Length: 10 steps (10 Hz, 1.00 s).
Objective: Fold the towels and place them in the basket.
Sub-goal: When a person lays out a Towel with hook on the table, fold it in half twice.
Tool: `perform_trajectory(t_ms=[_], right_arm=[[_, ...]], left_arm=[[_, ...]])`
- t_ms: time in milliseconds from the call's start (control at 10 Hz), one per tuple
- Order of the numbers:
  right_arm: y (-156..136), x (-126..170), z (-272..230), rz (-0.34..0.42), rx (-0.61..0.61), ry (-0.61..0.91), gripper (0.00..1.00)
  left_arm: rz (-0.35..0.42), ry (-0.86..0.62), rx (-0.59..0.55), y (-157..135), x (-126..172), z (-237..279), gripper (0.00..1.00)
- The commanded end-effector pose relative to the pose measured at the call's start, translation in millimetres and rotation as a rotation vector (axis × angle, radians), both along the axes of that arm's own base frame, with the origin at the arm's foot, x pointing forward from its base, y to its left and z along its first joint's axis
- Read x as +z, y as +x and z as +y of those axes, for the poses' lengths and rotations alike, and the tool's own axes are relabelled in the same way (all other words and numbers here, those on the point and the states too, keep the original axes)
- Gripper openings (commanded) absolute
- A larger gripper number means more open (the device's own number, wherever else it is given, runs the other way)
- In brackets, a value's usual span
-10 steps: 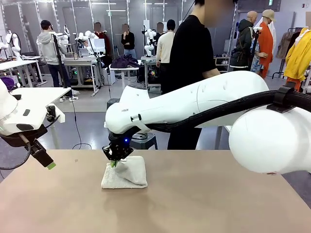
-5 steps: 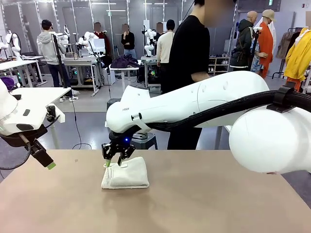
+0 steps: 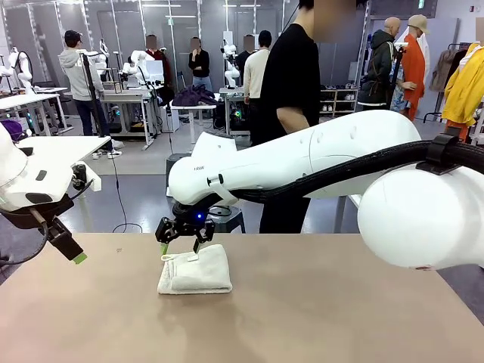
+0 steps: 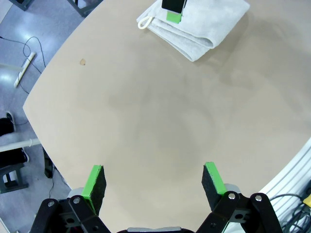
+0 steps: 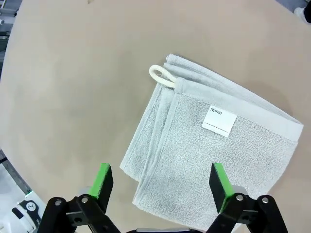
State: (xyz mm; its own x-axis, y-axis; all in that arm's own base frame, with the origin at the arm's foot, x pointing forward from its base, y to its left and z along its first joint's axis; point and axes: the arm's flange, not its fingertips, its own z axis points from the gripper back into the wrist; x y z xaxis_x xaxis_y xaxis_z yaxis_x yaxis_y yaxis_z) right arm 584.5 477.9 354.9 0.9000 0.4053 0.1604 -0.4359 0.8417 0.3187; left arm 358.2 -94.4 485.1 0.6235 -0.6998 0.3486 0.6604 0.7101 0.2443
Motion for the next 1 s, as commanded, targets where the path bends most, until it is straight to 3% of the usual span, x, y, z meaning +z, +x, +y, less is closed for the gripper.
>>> perform_trajectory(t_ms=[0, 900], right_arm=[[-2.4, 0.4, 3.0, 0.000, 0.004, 0.001, 1.00], [-2.4, 0.4, 3.0, 0.000, 0.004, 0.001, 1.00]], left_arm=[[0.001, 0.012, 0.012, 0.4, -2.0, 0.6, 1.00], [0.001, 0.012, 0.012, 0.4, -2.0, 0.6, 1.00]])
